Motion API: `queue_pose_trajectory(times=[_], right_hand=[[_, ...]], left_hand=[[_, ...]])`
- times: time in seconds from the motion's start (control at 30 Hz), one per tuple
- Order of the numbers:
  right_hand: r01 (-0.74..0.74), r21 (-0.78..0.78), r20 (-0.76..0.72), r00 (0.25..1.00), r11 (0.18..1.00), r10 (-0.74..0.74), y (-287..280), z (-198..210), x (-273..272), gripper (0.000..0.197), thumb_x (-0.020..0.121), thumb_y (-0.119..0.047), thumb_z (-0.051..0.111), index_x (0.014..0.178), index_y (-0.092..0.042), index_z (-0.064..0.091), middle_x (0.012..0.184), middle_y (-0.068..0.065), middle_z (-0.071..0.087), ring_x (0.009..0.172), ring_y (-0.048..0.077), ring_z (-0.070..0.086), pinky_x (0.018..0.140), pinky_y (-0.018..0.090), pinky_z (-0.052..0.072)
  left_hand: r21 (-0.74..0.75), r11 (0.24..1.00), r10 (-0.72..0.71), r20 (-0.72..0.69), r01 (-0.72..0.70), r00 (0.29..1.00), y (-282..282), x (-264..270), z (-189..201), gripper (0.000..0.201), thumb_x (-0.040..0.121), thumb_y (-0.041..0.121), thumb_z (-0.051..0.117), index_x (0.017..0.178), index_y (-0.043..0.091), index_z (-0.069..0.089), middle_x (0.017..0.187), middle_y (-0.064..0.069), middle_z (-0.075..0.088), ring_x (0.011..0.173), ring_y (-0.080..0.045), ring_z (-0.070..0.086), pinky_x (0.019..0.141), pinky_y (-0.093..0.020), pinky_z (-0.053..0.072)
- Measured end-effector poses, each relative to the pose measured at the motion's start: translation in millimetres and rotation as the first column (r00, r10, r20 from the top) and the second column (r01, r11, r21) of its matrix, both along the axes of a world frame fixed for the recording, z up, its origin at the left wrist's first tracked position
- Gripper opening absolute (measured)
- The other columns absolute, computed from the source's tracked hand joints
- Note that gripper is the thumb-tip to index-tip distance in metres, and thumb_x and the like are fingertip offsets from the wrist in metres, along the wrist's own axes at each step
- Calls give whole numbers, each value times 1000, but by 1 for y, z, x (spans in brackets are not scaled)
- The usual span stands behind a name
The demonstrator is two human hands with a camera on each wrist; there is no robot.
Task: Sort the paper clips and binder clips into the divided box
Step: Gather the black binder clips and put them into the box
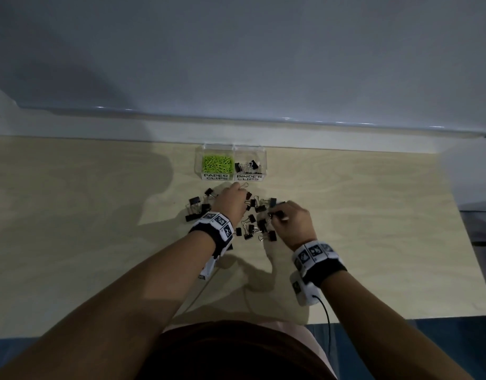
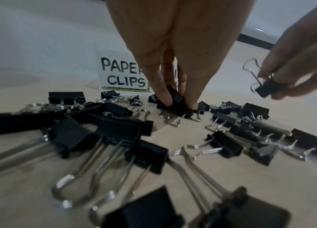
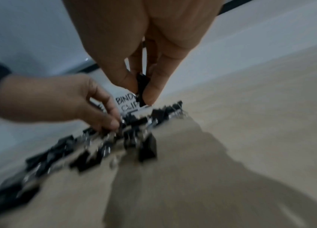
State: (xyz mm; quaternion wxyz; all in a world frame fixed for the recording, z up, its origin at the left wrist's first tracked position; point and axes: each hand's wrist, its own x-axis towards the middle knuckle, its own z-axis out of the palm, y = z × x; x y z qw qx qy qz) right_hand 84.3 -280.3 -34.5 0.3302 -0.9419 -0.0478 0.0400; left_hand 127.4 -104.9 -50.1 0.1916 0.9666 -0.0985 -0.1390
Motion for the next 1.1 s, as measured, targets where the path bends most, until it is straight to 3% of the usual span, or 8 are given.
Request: queue_pose_trajectory(times=[0.23,0.33,0.43,0.53,0.67,0.87,1.03,1.1], right_hand=[[8,15,28,1000,1000,-8,30,44,82,15,85,-9,62,99,-10,67,95,4,67,79,14,64,78,27,57],[-46,-52,-44,998,998,44,37,52,105,28,84,-9,62,111,-13,63,108,5,64,85,15,64,82,29,55],[1,-99,-82,997,995,-9,22,53,104,33,82,3,54,107,-15,64,111,4,62,94,17,61,85,24,50],[-10,-186,-225,974,982,-33,-4,41,82,40,80,10,48,101,-18,65,112,0,62,106,16,58,90,20,45],[-142,-235,-391,920,962,41,-22,20,52,41,77,7,57,103,-23,65,115,-1,54,108,18,55,95,33,50],[-172,-231,-327,941,958,91,-17,-1,33,36,77,-21,68,112,-25,60,106,4,50,96,26,56,88,38,52],[-109,-196,-278,959,975,52,-10,-9,22,31,71,-14,73,101,-8,66,106,11,52,89,32,58,81,39,53],[-85,-166,-279,960,982,36,-8,-9,19,29,70,-11,72,98,-8,68,103,10,54,88,31,59,80,38,53]], left_hand=[[-179,976,105,-114,-125,988,15,-7,1,12,78,11,68,90,11,65,98,-7,59,90,-21,56,75,-24,40],[-231,968,65,-158,-101,985,21,-9,5,11,77,8,68,87,10,66,92,-4,68,87,-18,62,75,-24,46],[-236,970,27,-158,-65,987,25,-6,18,8,79,9,69,86,11,68,91,-1,69,84,-14,63,80,-28,52],[-335,941,2,-110,-39,994,24,8,45,6,81,9,68,87,10,66,92,0,68,81,-11,62,73,-16,47],[-397,915,88,31,-68,996,15,51,72,6,82,10,66,88,11,65,91,1,66,80,-10,60,71,-12,44],[-191,982,16,53,-6,998,-2,84,58,12,82,12,66,93,11,66,104,-7,62,98,-24,58,84,-33,48],[-79,979,-163,232,186,959,-10,45,38,17,89,26,57,102,17,63,114,1,55,110,-17,48,92,-34,48],[-53,954,-286,148,297,947,-9,26,26,19,90,27,56,106,19,61,114,2,55,110,-16,48,94,-36,48]])
